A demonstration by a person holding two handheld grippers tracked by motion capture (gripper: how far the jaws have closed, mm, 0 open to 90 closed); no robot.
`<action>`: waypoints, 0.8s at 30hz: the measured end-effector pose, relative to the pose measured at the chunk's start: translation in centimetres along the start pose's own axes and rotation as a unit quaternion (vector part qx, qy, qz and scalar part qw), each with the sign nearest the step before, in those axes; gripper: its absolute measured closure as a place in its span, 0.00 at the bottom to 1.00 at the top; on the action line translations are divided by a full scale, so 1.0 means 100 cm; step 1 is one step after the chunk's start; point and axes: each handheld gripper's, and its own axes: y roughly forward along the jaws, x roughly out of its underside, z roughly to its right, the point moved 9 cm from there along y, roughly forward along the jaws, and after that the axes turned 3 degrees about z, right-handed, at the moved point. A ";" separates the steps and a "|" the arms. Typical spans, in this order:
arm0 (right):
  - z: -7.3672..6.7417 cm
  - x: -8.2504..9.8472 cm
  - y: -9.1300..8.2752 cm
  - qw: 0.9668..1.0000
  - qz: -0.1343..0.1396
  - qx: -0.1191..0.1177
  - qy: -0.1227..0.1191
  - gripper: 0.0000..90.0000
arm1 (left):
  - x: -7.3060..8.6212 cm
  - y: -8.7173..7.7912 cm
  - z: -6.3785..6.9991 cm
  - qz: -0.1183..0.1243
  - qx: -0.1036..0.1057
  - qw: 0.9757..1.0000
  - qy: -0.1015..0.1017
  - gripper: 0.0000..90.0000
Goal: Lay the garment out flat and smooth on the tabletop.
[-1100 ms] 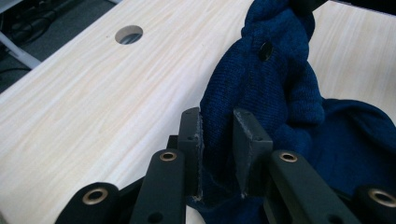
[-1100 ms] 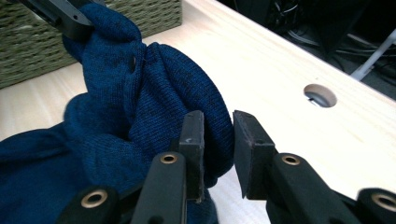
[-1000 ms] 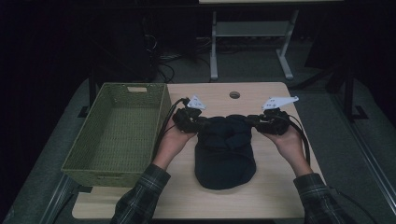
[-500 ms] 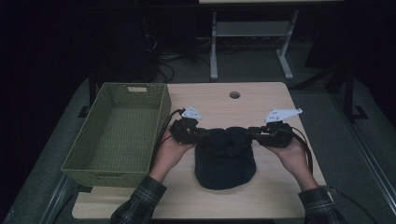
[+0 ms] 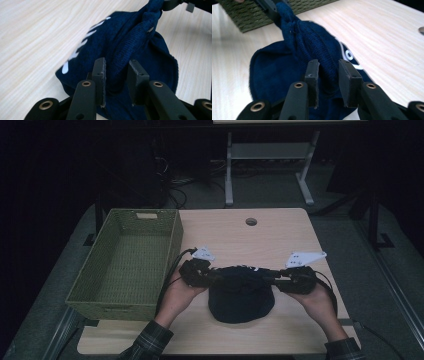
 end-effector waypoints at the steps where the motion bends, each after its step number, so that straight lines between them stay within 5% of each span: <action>1: -0.005 0.004 -0.001 1.000 -0.001 -0.002 -0.002 0.77 | 0.004 0.000 0.004 -0.005 0.003 1.000 0.003 0.78; 19: -0.045 0.054 0.000 0.998 -0.045 -0.032 0.001 0.72 | 0.048 0.004 0.039 -0.062 0.030 0.998 0.014 0.72; 24: -0.049 0.064 -0.008 0.998 -0.053 -0.026 0.005 0.67 | 0.050 -0.003 0.044 -0.051 0.029 0.998 0.005 0.66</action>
